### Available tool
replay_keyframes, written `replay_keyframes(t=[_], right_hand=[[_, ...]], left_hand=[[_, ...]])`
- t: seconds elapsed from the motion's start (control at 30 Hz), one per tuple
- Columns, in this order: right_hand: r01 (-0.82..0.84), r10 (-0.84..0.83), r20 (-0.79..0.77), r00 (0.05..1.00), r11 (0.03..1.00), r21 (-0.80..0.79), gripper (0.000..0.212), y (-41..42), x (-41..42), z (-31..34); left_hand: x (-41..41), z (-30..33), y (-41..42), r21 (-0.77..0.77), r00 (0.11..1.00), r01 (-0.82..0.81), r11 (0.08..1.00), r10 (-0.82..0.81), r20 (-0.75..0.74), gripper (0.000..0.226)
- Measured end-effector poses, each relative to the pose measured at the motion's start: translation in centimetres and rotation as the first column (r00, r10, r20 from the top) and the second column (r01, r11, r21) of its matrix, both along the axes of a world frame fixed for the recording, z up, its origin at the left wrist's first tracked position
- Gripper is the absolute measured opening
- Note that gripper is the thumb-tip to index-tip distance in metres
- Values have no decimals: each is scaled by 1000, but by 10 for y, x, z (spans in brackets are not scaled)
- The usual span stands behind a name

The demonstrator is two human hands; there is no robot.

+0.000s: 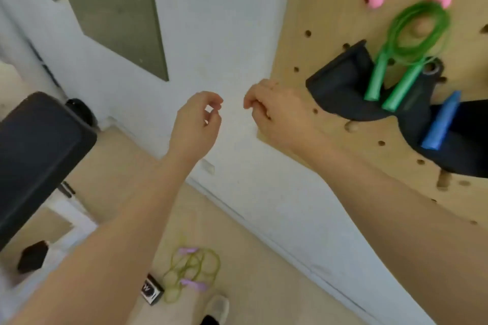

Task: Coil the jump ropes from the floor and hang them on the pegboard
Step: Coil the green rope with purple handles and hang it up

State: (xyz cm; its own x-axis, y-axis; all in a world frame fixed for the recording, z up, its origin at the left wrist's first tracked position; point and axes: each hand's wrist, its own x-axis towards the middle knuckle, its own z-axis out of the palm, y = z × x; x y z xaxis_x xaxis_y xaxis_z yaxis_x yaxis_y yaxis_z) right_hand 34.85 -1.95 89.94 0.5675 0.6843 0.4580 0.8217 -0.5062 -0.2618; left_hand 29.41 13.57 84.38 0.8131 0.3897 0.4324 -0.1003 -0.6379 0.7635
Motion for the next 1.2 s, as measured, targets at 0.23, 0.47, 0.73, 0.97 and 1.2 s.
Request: replay_keyframes(t=[0.23, 0.47, 0.73, 0.97, 1.2], right_hand=[[-57, -26, -436, 900, 982, -178, 21, 61, -25, -177], [-144, -217, -662, 717, 883, -446, 27, 109, -2, -417], [-223, -357, -642, 679, 732, -644, 34, 128, 0, -741], [-149, -313, -621, 719, 803, -577, 34, 153, -1, -911], [-143, -292, -524, 800, 756, -639, 40, 196, 0, -990]], left_hand=[[-67, -160, 51, -107, 926, -160, 981, 112, -360, 19], [-70, -384, 91, -212, 725, -317, 924, 91, -683, 14], [-56, -673, 132, -145, 541, -348, 926, 72, -838, 29], [-33, -828, 158, -87, 484, -222, 971, 32, -875, 39], [-21, -883, 169, -108, 563, -229, 967, 41, -826, 29]])
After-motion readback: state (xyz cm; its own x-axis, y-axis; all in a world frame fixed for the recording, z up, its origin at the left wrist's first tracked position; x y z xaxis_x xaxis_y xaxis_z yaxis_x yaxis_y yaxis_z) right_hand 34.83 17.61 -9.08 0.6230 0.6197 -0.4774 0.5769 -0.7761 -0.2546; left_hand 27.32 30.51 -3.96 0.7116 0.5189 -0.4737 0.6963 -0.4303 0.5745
